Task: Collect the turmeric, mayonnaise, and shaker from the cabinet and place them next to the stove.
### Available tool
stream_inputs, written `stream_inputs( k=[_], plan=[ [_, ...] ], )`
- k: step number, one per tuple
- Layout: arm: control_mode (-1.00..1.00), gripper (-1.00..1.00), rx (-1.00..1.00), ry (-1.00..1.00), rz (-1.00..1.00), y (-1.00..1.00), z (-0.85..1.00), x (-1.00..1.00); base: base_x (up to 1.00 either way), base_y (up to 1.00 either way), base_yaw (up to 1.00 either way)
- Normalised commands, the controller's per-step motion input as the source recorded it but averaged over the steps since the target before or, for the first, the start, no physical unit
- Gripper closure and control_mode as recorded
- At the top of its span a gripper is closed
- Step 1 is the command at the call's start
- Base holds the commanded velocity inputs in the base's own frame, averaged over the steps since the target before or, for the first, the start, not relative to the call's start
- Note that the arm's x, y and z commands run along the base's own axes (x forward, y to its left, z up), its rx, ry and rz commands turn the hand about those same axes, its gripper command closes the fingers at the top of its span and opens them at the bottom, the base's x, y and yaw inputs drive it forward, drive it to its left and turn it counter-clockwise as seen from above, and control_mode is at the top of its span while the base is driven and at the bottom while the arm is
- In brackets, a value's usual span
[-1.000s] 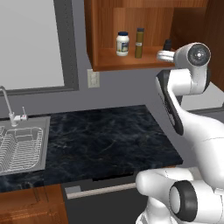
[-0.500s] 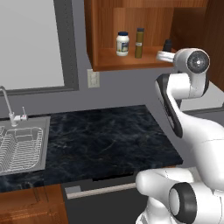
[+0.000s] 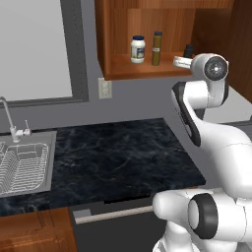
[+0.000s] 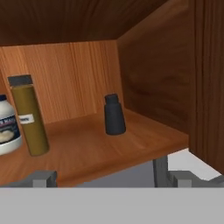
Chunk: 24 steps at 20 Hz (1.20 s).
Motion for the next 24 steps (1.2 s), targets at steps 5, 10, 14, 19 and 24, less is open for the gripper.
stream_inputs(
  k=[5, 10, 14, 19, 24],
  plan=[
    [-1.0, -1.0, 0.0, 0.0, 0.04, 0.07, 0.0, 0.16, 0.0, 0.0, 0.0],
    [-1.0, -1.0, 0.0, 0.0, 0.13, 0.33, 0.0, 0.14, 0.0, 0.0, 0.0],
    [-1.0, -1.0, 0.0, 0.0, 0.15, 0.31, 0.0, 0.12, 0.0, 0.0, 0.0],
    [-1.0, -1.0, 0.0, -0.01, 0.14, 0.06, 0.0, 0.05, 0.0, 0.0, 0.0],
    [-1.0, -1.0, 0.0, 0.01, -0.01, -0.01, 0.0, 0.22, 0.0, 0.0, 0.0]
  ],
)
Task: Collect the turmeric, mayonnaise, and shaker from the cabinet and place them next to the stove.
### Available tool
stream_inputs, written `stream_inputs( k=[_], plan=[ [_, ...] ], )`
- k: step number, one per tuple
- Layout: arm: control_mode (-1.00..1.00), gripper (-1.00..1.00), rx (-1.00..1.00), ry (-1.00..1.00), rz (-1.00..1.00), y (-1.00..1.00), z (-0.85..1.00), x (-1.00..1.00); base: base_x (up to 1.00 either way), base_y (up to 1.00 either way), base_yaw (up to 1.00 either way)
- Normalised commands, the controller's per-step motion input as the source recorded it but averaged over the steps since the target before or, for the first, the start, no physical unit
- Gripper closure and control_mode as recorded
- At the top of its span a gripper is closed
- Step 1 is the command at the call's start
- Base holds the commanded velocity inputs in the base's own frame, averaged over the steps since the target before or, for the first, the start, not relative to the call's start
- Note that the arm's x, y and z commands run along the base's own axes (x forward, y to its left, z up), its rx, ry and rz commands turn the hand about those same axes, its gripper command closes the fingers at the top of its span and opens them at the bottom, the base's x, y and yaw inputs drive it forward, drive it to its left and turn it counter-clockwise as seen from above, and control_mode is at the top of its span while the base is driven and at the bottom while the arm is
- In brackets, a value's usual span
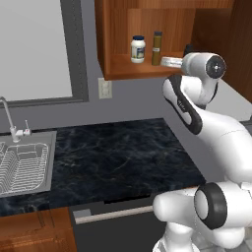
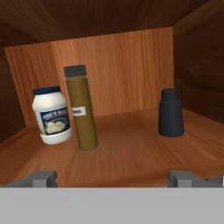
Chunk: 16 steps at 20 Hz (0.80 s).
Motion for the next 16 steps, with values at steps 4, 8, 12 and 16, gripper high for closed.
stream_inputs(
  k=[4, 8, 12, 16],
  plan=[
    [-1.0, -1.0, 0.0, 0.07, -0.02, 0.0, 0.09, 0.41, 0.0, 0.0, 0.0],
    [-1.0, -1.0, 0.0, 0.03, 0.0, 0.05, 0.07, 0.34, 0.0, 0.0, 0.0],
    [-1.0, -1.0, 0.0, 0.0, 0.0, 0.11, 0.06, 0.26, 0.0, 0.0, 0.0],
    [-1.0, -1.0, -0.01, 0.06, 0.0, 0.22, 0.11, 0.28, 0.0, 0.0, 0.0]
  ],
)
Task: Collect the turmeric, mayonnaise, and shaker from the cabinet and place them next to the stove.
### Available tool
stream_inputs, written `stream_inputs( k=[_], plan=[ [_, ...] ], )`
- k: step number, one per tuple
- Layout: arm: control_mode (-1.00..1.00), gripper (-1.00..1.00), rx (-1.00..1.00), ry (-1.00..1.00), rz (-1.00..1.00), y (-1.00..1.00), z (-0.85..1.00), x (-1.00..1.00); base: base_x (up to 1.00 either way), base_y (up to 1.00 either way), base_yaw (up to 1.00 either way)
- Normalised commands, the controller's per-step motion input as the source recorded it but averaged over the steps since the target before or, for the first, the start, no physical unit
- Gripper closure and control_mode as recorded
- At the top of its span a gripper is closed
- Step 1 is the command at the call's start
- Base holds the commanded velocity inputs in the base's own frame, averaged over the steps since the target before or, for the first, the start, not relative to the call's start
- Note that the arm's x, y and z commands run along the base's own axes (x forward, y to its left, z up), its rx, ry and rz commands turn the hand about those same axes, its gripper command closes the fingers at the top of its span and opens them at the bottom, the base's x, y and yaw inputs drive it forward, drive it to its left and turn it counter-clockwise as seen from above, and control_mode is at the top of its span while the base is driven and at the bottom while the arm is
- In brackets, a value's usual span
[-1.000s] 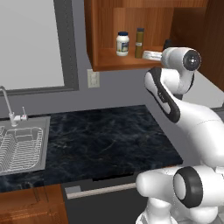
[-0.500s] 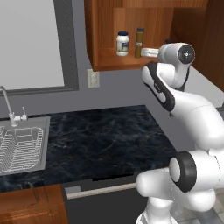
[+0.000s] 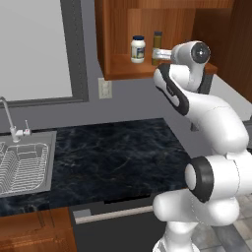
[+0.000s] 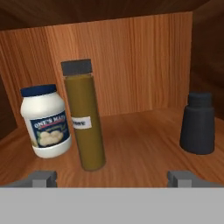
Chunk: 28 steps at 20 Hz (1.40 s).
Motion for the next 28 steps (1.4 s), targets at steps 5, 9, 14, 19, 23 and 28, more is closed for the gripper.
stream_inputs(
  k=[5, 9, 14, 19, 23, 28],
  plan=[
    [-1.0, -1.0, -0.01, 0.04, 0.0, 0.2, 0.02, 0.28, 0.0, 0.0, 0.0],
    [-1.0, -1.0, 0.0, 0.0, 0.0, 0.13, 0.0, 0.32, 0.0, 0.0, 0.0],
    [-1.0, -1.0, 0.0, 0.0, 0.0, 0.07, 0.0, 0.35, 0.0, 0.0, 0.0],
    [-1.0, -1.0, 0.0, 0.0, 0.0, 0.0, 0.0, 0.28, 0.0, 0.0, 0.0],
    [-1.0, -1.0, 0.0, 0.0, 0.0, 0.0, 0.0, 0.18, 0.0, 0.0, 0.0],
    [-1.0, -1.0, 0.0, 0.0, 0.0, 0.0, 0.0, 0.13, 0.0, 0.0, 0.0]
  ],
)
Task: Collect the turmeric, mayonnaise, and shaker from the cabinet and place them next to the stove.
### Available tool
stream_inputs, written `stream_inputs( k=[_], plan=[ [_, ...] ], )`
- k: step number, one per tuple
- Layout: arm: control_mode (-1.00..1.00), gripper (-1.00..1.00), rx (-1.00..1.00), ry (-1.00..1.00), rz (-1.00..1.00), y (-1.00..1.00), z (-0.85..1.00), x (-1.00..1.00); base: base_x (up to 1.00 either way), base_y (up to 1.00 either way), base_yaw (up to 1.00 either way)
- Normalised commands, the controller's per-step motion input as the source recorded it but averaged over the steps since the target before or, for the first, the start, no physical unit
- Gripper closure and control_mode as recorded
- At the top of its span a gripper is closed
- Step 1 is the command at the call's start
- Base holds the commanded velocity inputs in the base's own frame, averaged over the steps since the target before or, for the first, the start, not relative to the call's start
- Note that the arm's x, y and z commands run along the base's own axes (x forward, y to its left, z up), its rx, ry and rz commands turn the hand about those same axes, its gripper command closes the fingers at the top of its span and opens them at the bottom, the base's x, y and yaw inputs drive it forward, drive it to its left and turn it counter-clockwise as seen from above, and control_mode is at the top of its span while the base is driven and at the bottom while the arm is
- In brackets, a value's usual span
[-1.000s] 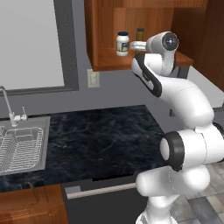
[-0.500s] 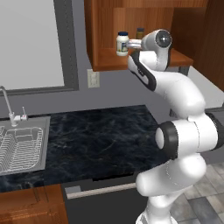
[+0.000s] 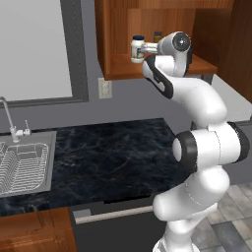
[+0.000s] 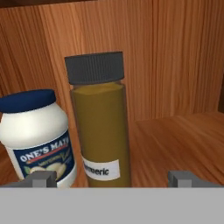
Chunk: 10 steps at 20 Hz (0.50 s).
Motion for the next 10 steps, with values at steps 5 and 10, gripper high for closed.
stream_inputs(
  k=[5, 10],
  plan=[
    [-1.0, -1.0, 0.0, 0.0, 0.0, 0.0, 0.0, 0.11, 0.0, 0.0, 0.0],
    [-1.0, -1.0, 0.0, 0.0, 0.0, 0.0, 0.0, 0.11, 0.0, 0.0, 0.0]
  ],
)
